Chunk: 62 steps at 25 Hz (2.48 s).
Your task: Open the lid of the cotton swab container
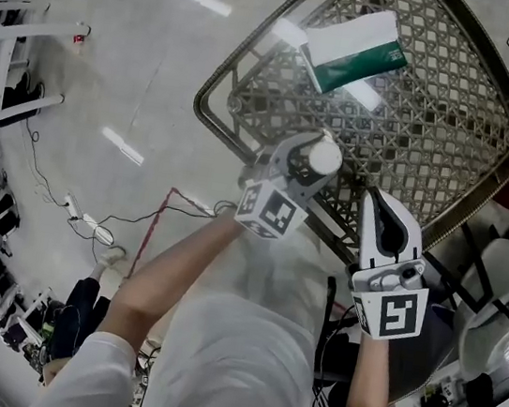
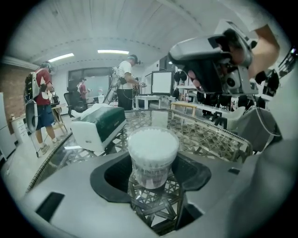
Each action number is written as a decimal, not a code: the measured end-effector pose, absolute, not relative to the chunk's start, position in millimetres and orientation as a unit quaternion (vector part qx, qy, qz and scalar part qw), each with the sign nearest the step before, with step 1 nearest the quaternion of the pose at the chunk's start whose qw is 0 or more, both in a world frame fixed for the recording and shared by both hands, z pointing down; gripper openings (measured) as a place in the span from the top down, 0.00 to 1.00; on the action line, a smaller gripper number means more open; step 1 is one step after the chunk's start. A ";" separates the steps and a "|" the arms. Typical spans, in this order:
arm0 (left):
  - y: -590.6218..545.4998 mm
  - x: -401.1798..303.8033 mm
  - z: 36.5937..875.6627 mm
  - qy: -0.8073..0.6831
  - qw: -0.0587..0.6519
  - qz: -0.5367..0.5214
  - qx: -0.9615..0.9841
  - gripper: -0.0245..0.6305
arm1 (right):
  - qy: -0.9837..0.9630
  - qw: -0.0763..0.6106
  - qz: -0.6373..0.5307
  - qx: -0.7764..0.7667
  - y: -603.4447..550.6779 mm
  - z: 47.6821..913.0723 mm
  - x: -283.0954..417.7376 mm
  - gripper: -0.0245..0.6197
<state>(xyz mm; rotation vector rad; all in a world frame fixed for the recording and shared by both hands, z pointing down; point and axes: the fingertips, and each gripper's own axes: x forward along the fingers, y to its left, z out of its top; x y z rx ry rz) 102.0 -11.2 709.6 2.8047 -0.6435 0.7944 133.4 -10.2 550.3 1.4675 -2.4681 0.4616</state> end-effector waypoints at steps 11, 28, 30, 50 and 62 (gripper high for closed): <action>-11.6 100.7 701.2 -0.214 0.112 0.263 0.934 0.58 | -0.836 0.116 0.147 0.516 -4.8 538.1 141.9 0.96; -9.6 91.4 589.4 -0.171 0.082 0.269 0.944 0.58 | -0.827 0.120 0.118 0.537 -8.2 472.3 137.9 0.96; -9.0 91.0 569.1 -0.166 0.072 0.264 0.947 0.58 | -0.829 0.119 0.115 0.535 -7.8 461.2 136.3 0.96; -11.7 67.5 389.1 -0.170 0.032 0.213 0.962 0.58 | -0.844 0.112 0.060 0.522 0.0 343.6 119.1 0.96; -9.6 51.1 360.5 -0.160 0.027 0.220 0.962 0.58 | -0.871 0.089 0.057 0.479 8.0 298.5 73.0 0.77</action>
